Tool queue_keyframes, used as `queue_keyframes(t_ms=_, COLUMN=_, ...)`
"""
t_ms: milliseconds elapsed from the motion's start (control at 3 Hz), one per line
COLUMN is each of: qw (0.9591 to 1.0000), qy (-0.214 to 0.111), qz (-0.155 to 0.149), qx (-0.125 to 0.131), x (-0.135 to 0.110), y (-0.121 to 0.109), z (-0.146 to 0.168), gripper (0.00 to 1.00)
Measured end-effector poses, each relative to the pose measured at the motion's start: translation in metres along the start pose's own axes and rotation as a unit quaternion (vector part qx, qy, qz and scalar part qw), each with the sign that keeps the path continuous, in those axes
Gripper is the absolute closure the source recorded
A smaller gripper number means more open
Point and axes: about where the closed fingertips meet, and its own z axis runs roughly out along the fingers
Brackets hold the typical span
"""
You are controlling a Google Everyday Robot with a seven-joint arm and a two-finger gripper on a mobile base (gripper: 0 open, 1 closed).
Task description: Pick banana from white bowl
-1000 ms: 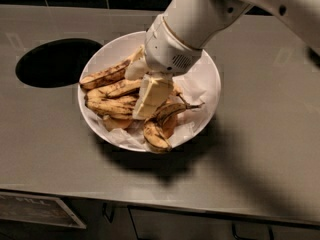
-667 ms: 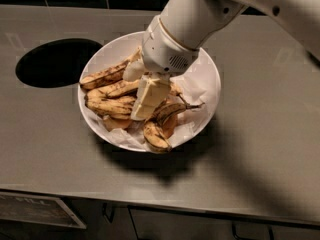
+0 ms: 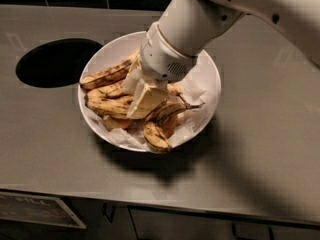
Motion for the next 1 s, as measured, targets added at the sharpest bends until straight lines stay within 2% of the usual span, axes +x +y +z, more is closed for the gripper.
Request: queue_keyframes(t_ms=1000, qw=0.9998, qy=-0.001, qz=-0.01, qx=-0.015, x=-0.01, y=0.004, z=0.017, gripper=0.48)
